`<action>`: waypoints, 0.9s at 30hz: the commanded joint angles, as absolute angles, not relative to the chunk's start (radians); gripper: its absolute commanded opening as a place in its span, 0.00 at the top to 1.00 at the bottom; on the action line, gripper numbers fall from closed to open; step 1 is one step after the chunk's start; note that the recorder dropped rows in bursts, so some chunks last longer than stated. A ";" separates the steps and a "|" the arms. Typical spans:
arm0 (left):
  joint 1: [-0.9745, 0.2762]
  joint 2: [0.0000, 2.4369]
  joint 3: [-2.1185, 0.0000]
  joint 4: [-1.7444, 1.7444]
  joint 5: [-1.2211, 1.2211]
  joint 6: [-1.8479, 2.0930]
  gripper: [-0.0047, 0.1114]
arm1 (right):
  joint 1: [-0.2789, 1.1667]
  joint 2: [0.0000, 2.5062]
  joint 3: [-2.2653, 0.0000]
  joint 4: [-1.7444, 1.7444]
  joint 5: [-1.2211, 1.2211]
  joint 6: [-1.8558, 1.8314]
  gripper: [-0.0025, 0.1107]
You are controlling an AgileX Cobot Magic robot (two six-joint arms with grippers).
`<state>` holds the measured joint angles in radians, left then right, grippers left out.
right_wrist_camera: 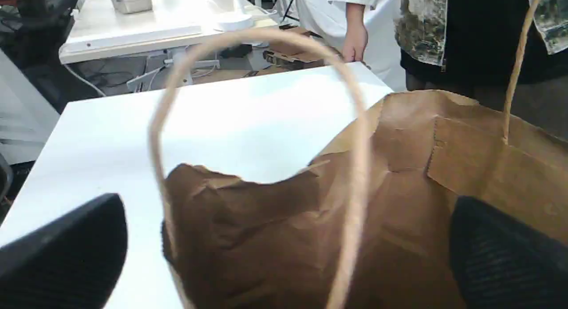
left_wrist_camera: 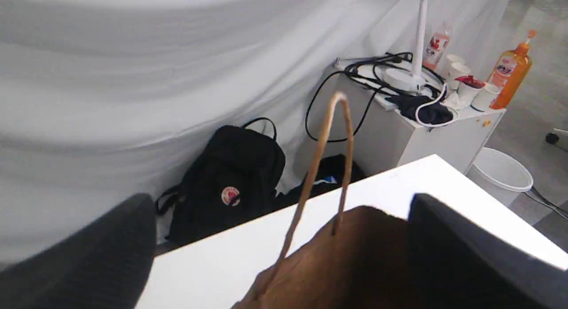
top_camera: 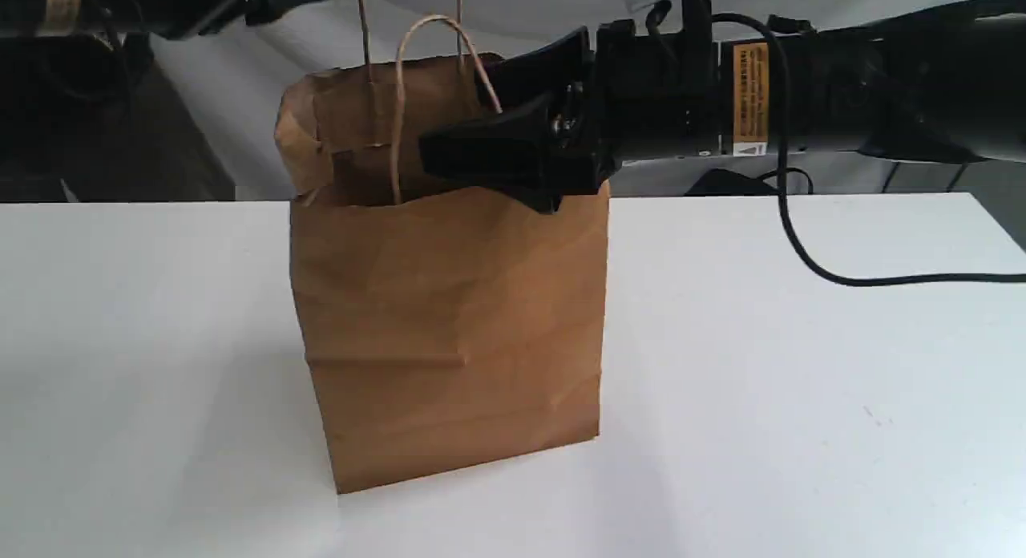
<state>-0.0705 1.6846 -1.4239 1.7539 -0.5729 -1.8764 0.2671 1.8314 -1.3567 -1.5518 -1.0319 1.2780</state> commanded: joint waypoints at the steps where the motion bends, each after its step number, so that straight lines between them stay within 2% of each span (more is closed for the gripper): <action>1: -0.069 1.639 -1.425 1.744 -0.559 -1.857 0.29 | 0.266 1.793 -1.364 -1.620 -1.047 1.319 0.12; 9: -0.069 1.605 -1.425 1.744 -0.593 -1.857 0.29 | 0.265 1.717 -1.364 -1.744 -1.058 1.420 0.12; 15: -0.053 1.605 -1.423 1.744 -0.626 -1.857 0.29 | 0.212 1.668 -1.362 -1.744 -1.109 1.479 0.12; 19: 0.025 1.605 -1.423 1.744 -0.711 -1.857 0.29 | 0.154 1.645 -1.362 -1.744 -1.215 1.522 0.12; 23: 0.138 1.605 -1.423 1.744 -0.790 -1.873 0.30 | 0.089 1.636 -1.359 -1.744 -1.221 1.610 0.12; 27: 0.241 1.605 -1.423 1.744 -0.919 -1.936 0.43 | 0.055 1.612 -1.311 -1.744 -1.221 1.574 0.12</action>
<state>0.2057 1.6140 -1.4239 1.7539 -0.8548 -1.9095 0.0660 1.6294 -1.3259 -1.7485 -1.2107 1.5889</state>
